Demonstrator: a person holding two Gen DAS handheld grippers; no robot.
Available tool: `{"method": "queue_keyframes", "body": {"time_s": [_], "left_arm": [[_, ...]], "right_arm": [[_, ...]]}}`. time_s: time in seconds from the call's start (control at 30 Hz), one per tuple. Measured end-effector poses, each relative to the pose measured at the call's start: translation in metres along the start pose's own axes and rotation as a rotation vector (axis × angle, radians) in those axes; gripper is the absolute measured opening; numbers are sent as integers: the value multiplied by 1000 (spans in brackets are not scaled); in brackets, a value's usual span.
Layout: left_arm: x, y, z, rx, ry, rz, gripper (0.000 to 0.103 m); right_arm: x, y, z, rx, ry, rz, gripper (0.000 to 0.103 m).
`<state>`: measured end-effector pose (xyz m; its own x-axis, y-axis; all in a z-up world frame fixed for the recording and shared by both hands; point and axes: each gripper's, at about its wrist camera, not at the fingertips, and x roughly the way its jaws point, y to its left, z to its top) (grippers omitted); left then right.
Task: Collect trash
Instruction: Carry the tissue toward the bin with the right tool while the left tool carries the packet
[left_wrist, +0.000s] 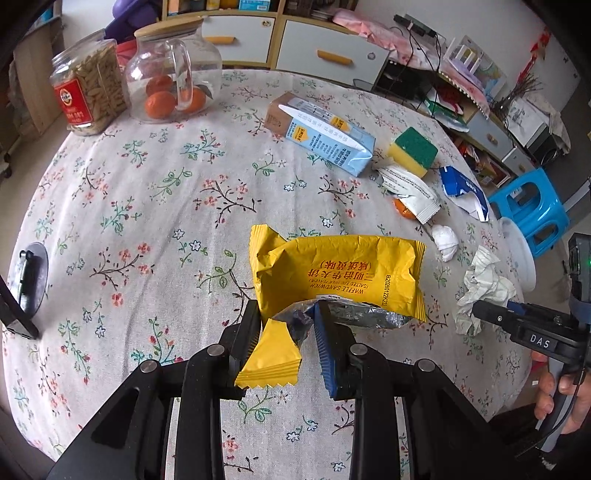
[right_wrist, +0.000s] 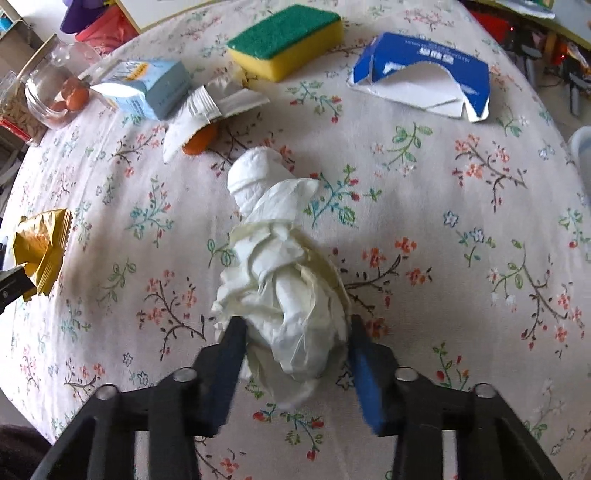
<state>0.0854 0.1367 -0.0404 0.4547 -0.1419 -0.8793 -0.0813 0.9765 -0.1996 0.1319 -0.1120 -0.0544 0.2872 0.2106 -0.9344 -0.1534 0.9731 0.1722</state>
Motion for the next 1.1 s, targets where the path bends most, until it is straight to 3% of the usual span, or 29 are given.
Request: {"method": "queue_keyframes", "body": {"time_s": [0.47, 0.73, 1.1], "left_arm": [[3, -16, 9, -15, -17, -20, 31], [1, -41, 18, -5, -38, -46, 31], [6, -106, 34, 103, -48, -62, 31]], "right_arm": [[-30, -41, 15, 82, -88, 17, 40], [-59, -105, 26, 201, -154, 10, 40], [-99, -216, 21, 400, -252, -60, 40]]}}
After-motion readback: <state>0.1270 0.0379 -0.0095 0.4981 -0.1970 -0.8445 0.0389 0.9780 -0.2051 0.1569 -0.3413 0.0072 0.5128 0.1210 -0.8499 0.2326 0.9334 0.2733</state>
